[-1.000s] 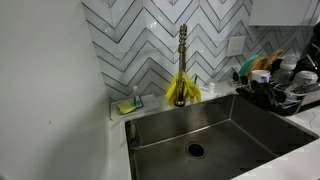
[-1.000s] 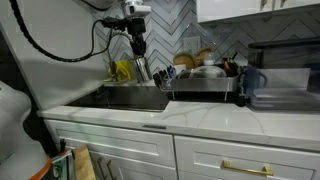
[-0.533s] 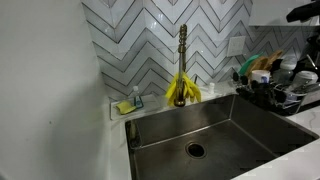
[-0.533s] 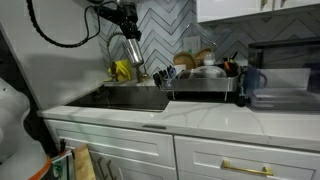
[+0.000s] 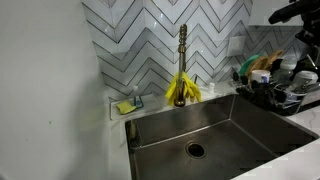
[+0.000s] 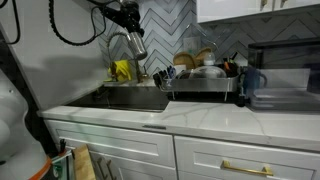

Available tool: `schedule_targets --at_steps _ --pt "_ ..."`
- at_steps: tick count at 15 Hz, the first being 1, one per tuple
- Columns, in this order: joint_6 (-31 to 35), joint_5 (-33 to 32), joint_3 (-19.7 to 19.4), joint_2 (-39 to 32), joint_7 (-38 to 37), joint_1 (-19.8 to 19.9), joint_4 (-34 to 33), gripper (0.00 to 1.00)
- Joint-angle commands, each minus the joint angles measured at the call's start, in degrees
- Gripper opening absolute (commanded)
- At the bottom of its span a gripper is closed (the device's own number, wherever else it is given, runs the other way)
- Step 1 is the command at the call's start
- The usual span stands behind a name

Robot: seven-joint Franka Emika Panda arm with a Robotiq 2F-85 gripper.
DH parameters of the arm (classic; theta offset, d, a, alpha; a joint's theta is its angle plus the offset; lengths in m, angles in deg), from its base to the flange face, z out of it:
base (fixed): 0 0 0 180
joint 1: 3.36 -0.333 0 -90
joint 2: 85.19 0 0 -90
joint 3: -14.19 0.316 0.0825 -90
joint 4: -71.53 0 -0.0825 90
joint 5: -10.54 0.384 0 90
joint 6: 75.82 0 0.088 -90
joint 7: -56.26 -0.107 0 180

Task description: Pour the water out of the silver cup into the sink

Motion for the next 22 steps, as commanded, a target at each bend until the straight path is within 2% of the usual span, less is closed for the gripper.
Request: schedule_targets --at_steps 1,9,16,22 --pt "-1.0 -1.8 -2.0 -0.8 -0.2 -3.4 -0.9 0.01" --pt "-4.0 -12.6 -0.1 -3.4 0.3 -10.1 -3.4 0.01" --pt "-14.4 -24.8 1.8 -7.9 0.5 -15.8 -7.3 0.01" --pt "-16.7 -33.5 1.5 -12.2 2.3 -19.3 -10.5 0.01"
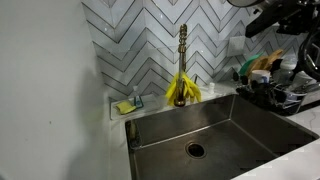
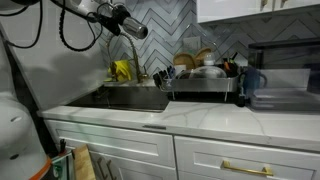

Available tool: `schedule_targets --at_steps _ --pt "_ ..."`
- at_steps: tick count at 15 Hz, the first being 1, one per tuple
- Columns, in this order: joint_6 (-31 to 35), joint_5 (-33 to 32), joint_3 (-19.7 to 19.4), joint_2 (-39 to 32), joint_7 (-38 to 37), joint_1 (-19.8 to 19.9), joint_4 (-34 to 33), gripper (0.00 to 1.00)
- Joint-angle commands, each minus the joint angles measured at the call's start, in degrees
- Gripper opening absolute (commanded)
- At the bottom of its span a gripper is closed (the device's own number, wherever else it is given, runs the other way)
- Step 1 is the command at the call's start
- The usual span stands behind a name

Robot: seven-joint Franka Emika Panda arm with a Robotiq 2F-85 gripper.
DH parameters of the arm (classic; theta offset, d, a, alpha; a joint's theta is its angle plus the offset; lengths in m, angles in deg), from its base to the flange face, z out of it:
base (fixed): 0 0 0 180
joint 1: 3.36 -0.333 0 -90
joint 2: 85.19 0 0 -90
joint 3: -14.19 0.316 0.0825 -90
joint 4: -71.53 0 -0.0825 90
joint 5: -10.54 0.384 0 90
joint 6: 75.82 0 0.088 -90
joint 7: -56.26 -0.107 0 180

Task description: Pour the water out of the silver cup into the sink

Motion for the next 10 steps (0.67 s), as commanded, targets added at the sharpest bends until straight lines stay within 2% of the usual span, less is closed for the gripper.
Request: schedule_targets --at_steps 1,10 --pt "-2.9 -5.1 -0.1 -3.2 2.3 -2.5 -3.5 0.01" --pt "-5.2 -14.6 -0.1 -6.0 5.1 -6.3 -5.6 0.01"
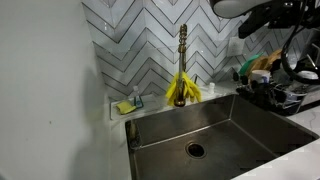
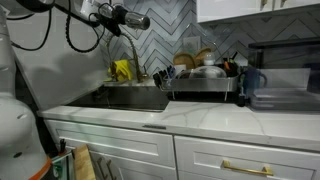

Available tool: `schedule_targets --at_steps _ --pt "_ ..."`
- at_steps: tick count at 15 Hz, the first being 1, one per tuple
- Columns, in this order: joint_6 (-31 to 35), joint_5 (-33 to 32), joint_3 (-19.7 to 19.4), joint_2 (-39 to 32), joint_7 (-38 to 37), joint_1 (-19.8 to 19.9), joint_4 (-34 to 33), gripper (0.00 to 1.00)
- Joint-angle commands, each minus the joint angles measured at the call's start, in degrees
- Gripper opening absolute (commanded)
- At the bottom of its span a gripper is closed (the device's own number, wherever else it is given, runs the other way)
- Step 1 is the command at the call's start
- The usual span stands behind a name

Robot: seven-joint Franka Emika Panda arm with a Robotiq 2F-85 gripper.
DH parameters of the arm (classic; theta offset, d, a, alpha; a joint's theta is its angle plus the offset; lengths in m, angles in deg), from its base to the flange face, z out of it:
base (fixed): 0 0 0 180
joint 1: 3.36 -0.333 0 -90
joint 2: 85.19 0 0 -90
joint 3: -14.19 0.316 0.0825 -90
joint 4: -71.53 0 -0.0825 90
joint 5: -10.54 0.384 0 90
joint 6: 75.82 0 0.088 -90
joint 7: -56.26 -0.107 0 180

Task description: Pour the water out of the silver cup into the sink

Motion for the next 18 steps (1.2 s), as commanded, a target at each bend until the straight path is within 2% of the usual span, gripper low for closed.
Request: schedule_targets --at_steps 1,8,18 --pt "-3.0 -4.9 -0.1 -1.7 2.7 -2.1 -1.8 0.01" --pt "-4.8 -11.7 -0.2 -3.3 4.7 -3.6 -1.8 0.01" --pt "-5.2 -17.5 -0.2 -4.4 7.4 -4.6 -1.3 0.01"
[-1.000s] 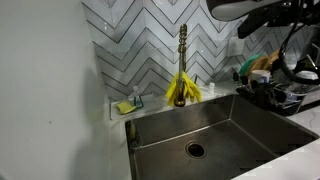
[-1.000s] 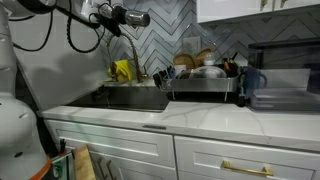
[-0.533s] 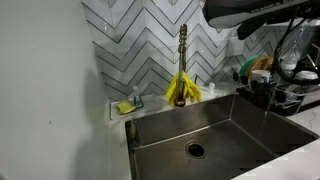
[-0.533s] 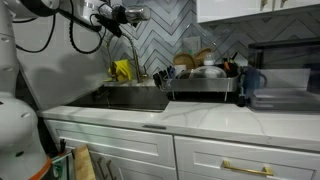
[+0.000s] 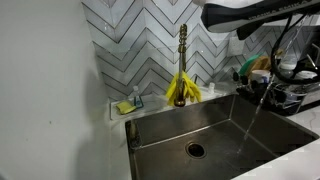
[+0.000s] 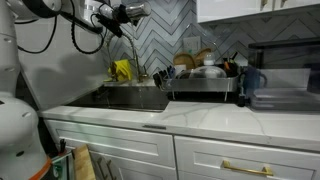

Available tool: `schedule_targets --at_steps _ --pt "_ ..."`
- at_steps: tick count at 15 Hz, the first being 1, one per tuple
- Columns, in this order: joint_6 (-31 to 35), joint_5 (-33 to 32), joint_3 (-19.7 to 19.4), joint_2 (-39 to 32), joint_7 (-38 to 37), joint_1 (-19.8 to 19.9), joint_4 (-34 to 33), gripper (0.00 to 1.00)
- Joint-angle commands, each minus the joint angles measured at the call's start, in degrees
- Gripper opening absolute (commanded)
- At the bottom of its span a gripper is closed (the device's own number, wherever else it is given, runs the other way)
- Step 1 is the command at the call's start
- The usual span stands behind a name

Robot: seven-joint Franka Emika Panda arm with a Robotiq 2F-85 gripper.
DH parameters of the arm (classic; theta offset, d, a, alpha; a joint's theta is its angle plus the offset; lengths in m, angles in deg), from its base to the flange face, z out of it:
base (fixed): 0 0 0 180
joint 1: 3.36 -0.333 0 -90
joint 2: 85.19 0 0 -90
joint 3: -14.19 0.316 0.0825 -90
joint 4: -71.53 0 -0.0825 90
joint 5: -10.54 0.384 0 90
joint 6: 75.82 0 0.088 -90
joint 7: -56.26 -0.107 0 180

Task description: Pour the water out of the silver cup into the sink

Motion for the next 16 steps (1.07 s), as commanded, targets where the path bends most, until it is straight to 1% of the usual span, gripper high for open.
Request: schedule_targets --at_steps 1,5,8,12,16 --pt "-2.0 -3.0 -0.2 -0.9 2.6 -1.1 -0.8 0.01" --pt "-1.7 -3.8 -0.1 -1.0 3.3 -1.2 -0.8 0.01" --pt "-1.2 -2.8 0.1 -0.8 3.6 -1.1 -1.2 0.01" --pt "-0.2 0.6 0.4 -0.3 2.9 -0.6 -3.1 0.01" --pt "1.1 6.5 0.3 0.2 2.1 0.1 -5.6 0.01"
